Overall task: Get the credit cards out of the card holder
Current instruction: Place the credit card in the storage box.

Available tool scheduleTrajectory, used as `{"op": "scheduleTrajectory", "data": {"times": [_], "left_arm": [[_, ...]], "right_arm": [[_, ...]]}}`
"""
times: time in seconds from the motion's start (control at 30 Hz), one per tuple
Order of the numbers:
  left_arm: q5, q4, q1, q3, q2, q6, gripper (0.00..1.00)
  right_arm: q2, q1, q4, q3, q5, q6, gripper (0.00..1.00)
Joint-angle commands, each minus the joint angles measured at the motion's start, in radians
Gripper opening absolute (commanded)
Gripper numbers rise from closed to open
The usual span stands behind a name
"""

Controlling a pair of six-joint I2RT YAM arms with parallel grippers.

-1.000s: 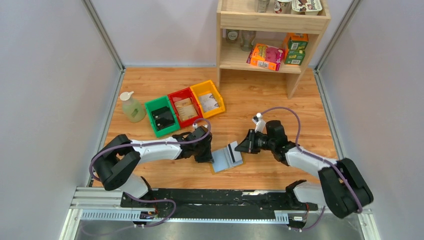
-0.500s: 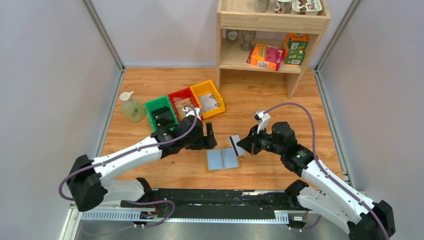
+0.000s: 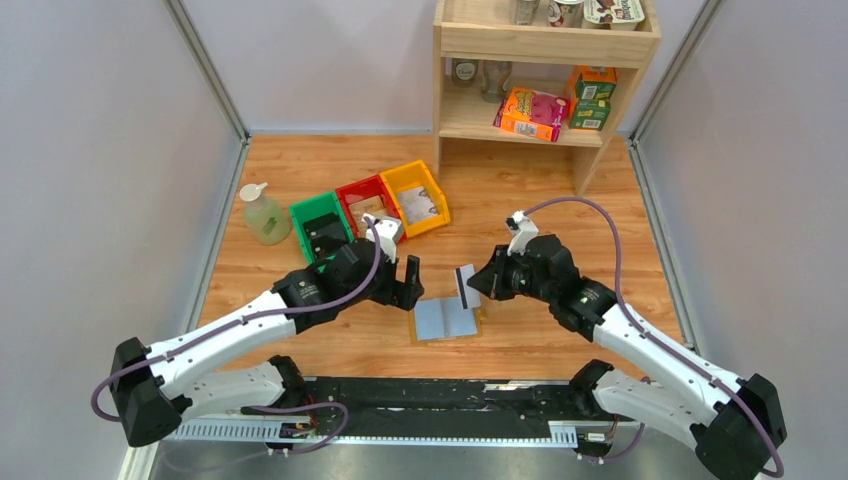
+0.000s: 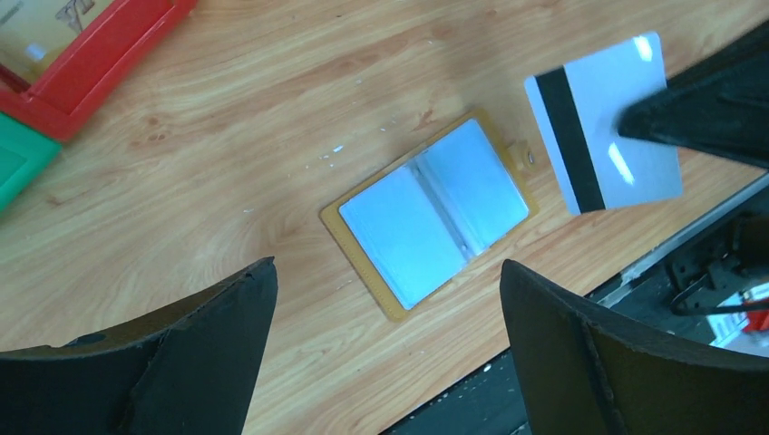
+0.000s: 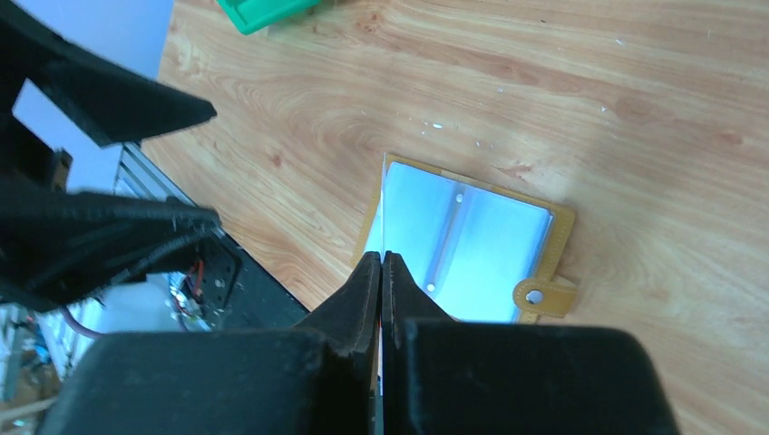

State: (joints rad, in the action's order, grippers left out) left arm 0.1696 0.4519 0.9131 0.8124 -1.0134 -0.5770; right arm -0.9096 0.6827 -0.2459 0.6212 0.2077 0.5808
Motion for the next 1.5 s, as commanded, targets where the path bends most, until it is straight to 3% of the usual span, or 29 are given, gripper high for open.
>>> {"op": "scheduleTrajectory", "data": {"times": [0.0, 0.17, 0.33, 0.47, 0.67, 0.8, 1.17, 1.3, 1.47], "left_arm": [[0.054, -0.041, 0.062, 0.014, 0.015, 0.164, 1.0], [0.074, -0.093, 0.107, 0.013, 0.032, 0.285, 1.0], [0.096, -0.175, 0.112, -0.024, 0.07, 0.435, 1.0], [0.077, -0.252, 0.112, -0.079, 0.145, 0.543, 0.99], [0.119, -0.297, 0.112, -0.136, 0.249, 0.649, 0.99], [0.035, -0.369, 0.112, -0.173, 0.262, 0.683, 0.99], [-0.163, -0.49, 0.138, -0.193, 0.158, 0.677, 0.96], [-0.205, -0.528, 0.139, -0.208, 0.145, 0.583, 0.96], [-0.096, -0.518, 0.139, -0.196, 0.134, 0.422, 0.99]], "right_arm": [[-0.018, 0.005, -0.03, 0.063, -0.039, 0.163, 0.0], [0.008, 0.006, -0.079, 0.074, -0.086, 0.238, 0.01], [0.028, 0.006, -0.128, 0.092, -0.088, 0.238, 0.08], [0.037, 0.005, -0.148, 0.098, -0.099, 0.243, 0.0], [0.02, 0.006, -0.153, 0.124, -0.097, 0.3, 0.0], [0.012, 0.005, -0.147, 0.124, -0.082, 0.347, 0.0], [0.008, 0.006, -0.105, 0.101, -0.051, 0.418, 0.0], [0.021, 0.006, -0.054, 0.092, -0.047, 0.341, 0.0], [0.057, 0.029, 0.025, 0.063, -0.079, 0.113, 0.0]]}}
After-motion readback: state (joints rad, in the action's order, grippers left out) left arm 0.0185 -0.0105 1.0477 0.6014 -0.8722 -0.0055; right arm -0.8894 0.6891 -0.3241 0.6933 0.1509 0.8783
